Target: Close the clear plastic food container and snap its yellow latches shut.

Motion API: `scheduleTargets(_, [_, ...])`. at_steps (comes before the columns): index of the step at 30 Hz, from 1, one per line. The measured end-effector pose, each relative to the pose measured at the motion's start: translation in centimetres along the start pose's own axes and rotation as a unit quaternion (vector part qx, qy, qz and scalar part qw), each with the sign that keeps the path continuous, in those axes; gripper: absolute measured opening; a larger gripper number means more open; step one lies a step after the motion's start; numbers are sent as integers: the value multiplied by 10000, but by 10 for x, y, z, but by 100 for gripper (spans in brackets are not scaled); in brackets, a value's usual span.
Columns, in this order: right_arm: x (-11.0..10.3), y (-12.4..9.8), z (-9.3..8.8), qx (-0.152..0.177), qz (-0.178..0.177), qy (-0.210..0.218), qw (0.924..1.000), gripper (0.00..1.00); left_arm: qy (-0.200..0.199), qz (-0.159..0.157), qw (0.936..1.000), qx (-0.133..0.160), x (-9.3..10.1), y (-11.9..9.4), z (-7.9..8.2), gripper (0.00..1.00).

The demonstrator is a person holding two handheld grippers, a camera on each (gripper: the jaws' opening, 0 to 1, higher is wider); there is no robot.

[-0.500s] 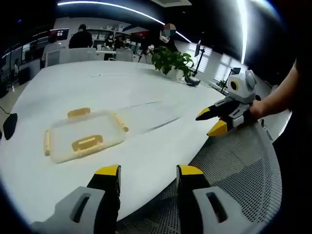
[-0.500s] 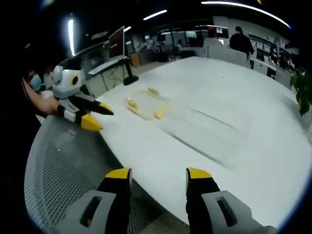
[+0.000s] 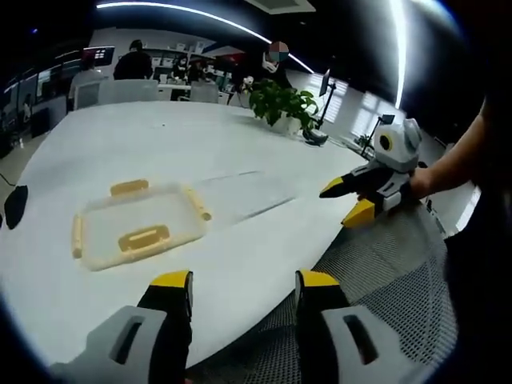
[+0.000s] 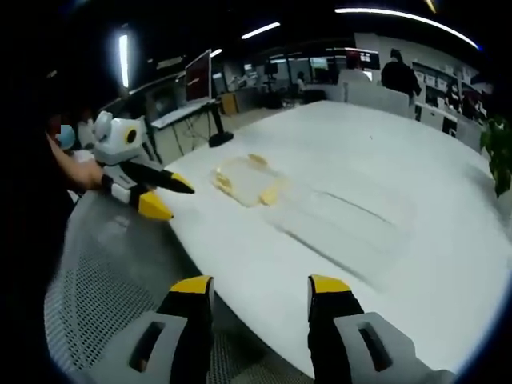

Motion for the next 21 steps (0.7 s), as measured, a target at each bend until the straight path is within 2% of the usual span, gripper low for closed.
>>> scheduleTargets(3, [-2,-2,5,161,95,-33,9998,47,-67,-85,9999,85,0,-1,4,52])
scheduleTargets(8, [-2,-6,17,562,285,-11,9980,55,-240,-199,9992,241,-5,-4,10,55])
scheduleTargets(9, [-2,-5,23,772,248,-55,9967,56,-242,-186,9988,375,-6,-6,13,55])
scheduleTargets(11, [0,-5,31,952,215,129,9951,56,-337,-192,9961,795,-6,-11,23,54])
scheduleTargets(12, [0,-5,34,1094,197,223,9935,56,-432,-211,9951,866,-6,-13,25,53])
scheduleTargets(13, [1,-5,39,1244,161,277,9917,55,-445,-245,9953,822,-6,-14,26,54])
scheduleTargets(15, [1,-4,44,1333,140,283,9906,55,-519,-206,9955,761,-8,-13,25,58])
scheduleTargets(16, [0,-3,49,1534,145,373,9874,55,-540,-192,9957,724,-9,-12,25,60])
scheduleTargets(18, [-1,-1,53,1615,126,438,9858,56,-467,-148,9967,651,-11,-11,23,60])
scheduleTargets(21, [-8,3,60,1750,132,370,9838,59,-303,-137,9970,699,-15,-12,26,57])
Point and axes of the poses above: the point that each gripper's makers call its tool centre point, and the gripper's own axes: y roughly forward along the fingers, x roughly to its right, z roughly out of its top, the point moved 9 cm from there along -y, roughly backward along the fingers, and after that the axes turned 8 degrees about y, right-handed, at the moved point
